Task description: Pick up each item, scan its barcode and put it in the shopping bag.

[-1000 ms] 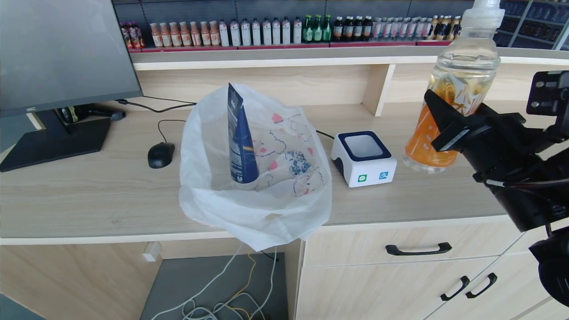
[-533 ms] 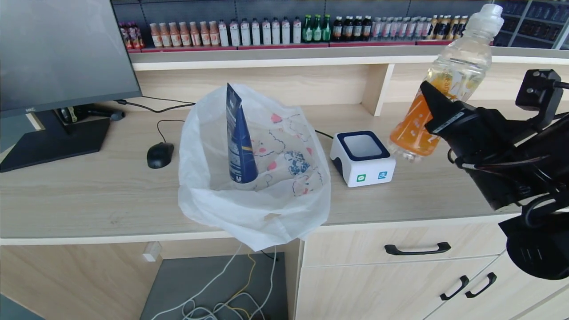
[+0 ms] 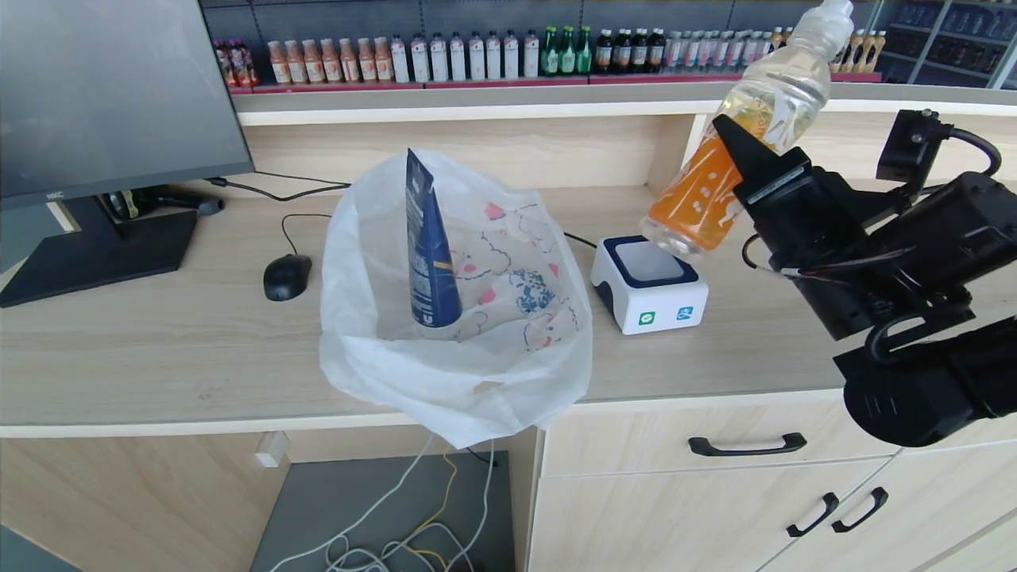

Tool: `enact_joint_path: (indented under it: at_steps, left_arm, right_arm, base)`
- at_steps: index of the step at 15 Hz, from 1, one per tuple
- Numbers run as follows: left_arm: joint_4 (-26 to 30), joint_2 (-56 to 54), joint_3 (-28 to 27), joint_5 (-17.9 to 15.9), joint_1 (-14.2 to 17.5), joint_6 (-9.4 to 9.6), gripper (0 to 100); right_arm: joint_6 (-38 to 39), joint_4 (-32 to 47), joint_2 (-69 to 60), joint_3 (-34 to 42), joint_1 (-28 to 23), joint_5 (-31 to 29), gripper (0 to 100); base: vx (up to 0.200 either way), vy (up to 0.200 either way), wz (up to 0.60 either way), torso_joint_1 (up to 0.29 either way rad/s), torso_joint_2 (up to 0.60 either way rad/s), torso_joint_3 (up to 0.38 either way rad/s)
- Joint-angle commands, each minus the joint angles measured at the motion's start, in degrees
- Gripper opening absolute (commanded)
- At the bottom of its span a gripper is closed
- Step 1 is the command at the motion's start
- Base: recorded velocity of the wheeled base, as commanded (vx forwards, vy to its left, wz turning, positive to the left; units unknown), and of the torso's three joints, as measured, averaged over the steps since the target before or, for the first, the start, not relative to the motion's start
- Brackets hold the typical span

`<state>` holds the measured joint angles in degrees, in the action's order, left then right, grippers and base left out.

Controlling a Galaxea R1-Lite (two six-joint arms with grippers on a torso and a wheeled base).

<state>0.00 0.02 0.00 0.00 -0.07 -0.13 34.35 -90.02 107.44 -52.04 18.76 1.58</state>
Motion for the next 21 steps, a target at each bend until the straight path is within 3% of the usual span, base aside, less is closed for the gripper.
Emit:
enact_joint_path:
  at_steps: [1,2,6,14,21]
  left_arm:
    - [0.0,0.0,0.0,0.0,0.0,-0.04,100]
    - [0.0,0.0,0.0,0.0,0.0,-0.04,100]
    - [0.0,0.0,0.0,0.0,0.1,-0.04,100]
    - [0.0,0.0,0.0,0.0,0.0,-0.04,100]
    - [0.0,0.0,0.0,0.0,0.0,-0.04,100]
  right_arm:
    - [1.0,0.0,1.6,-0.6,0.0,-0.5,0]
    - [4.6,0.0,2.0,-0.5,0.3,-4.4,0]
    - [13.4,1.8,2.9,-0.8,0.2,-10.0,0]
    - [21.8,17.9,2.8,-9.2,-0.7,-9.9,0]
    - [22.9,18.4,3.4,-8.6,1.5,-9.6,0]
  base:
    - [0.000,0.000,0.00,0.000,0.00,0.000]
    - [0.000,0.000,0.00,0.000,0.00,0.000]
    - [0.000,0.000,0.00,0.000,0.00,0.000]
    - [0.000,0.000,0.00,0.000,0.00,0.000]
    - [0.000,0.000,0.00,0.000,0.00,0.000]
